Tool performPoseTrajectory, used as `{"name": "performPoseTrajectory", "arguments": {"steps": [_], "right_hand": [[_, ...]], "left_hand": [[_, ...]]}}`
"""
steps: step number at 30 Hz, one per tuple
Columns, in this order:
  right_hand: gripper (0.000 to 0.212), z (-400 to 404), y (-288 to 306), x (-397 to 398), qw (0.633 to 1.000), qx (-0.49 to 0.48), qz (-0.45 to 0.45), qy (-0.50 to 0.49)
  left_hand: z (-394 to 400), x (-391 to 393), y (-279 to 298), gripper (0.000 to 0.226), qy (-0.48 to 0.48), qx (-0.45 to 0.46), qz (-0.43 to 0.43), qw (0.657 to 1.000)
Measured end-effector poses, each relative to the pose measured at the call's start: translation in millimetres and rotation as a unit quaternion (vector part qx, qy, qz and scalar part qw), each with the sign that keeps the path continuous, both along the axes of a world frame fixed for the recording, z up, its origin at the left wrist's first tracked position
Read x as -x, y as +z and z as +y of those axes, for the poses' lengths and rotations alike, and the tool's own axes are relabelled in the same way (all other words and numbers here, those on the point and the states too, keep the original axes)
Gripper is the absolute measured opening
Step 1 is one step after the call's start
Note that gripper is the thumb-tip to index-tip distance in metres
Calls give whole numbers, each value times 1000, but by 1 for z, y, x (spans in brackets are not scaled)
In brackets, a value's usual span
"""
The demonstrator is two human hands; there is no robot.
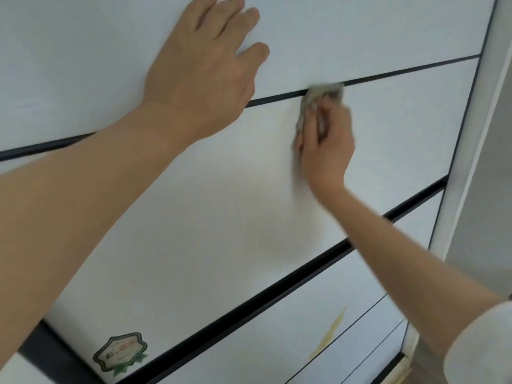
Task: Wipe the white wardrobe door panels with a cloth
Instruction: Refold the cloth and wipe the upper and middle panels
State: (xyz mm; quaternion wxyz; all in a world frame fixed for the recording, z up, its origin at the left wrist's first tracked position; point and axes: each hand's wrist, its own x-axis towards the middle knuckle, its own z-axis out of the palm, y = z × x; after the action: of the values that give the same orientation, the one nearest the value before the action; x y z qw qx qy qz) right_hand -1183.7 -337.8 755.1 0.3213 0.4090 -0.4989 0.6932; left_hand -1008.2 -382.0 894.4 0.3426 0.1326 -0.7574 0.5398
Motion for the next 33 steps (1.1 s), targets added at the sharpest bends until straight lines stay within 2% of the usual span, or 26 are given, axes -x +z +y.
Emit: {"name": "performPoseTrajectory", "arguments": {"steps": [1,2,3,4,5,6,8,9,11,13,15,17,18,19,21,22,23,25,26,29,30,31,32,33], "right_hand": [[9,-6,-33,-16,999,-9,36,17],[13,-6,-75,-34,988,-64,131,46],[17,1,-120,-49,951,-134,267,84],[21,9,-162,-56,892,-170,404,108],[22,16,-193,-56,836,-198,497,124],[21,20,-205,-51,801,-208,545,134],[16,16,-182,-34,781,-182,584,124],[16,14,-155,-27,797,-146,576,107],[19,8,-75,-10,880,-46,471,47],[16,3,4,12,963,4,271,-3],[20,-5,46,21,996,16,89,13],[17,-13,27,-4,998,36,54,-1],[15,-16,-5,-26,994,41,101,5],[15,-14,-48,-49,981,16,188,53],[15,1,-144,-82,905,-92,393,132],[16,8,-180,-86,865,-141,458,149],[18,12,-202,-82,842,-169,493,140],[20,14,-193,-68,825,-180,515,146],[20,17,-169,-65,838,-170,499,143],[21,13,-62,-48,928,-128,349,41],[20,9,-26,-43,953,-98,287,-19],[21,5,3,-40,978,-68,196,-31],[23,3,22,-44,993,-37,111,-30],[24,-2,26,-48,997,-11,64,-44]], "left_hand": [[-1,0,0,42,2,6,1,1000],[-2,0,-1,42,4,10,3,1000],[-2,-1,-1,42,5,11,5,1000],[-1,-1,-1,42,5,9,5,1000],[-1,-1,-1,42,6,7,4,1000],[0,0,-1,41,6,7,4,1000],[1,0,-1,40,8,12,7,1000],[1,0,-1,40,9,15,7,1000],[0,1,-2,40,11,25,8,1000],[0,1,-1,39,7,35,12,999],[-2,1,-1,37,5,38,12,999],[-3,0,-2,37,-1,39,13,999],[-5,0,-2,36,-4,42,14,999],[-6,0,-2,36,-5,43,15,999],[-5,0,-2,36,-10,41,15,999],[-5,-1,-1,36,-17,39,16,999],[-4,-1,-1,35,-27,40,16,999],[-2,-2,0,32,-39,48,6,998],[0,-4,-1,32,-43,43,-5,998],[11,-15,2,33,-70,-2,-44,997],[14,-23,3,33,-74,0,-51,996],[17,-35,4,32,-75,7,-55,996],[19,-51,5,31,-72,21,-54,996],[20,-67,5,31,-60,32,-43,997]]}}
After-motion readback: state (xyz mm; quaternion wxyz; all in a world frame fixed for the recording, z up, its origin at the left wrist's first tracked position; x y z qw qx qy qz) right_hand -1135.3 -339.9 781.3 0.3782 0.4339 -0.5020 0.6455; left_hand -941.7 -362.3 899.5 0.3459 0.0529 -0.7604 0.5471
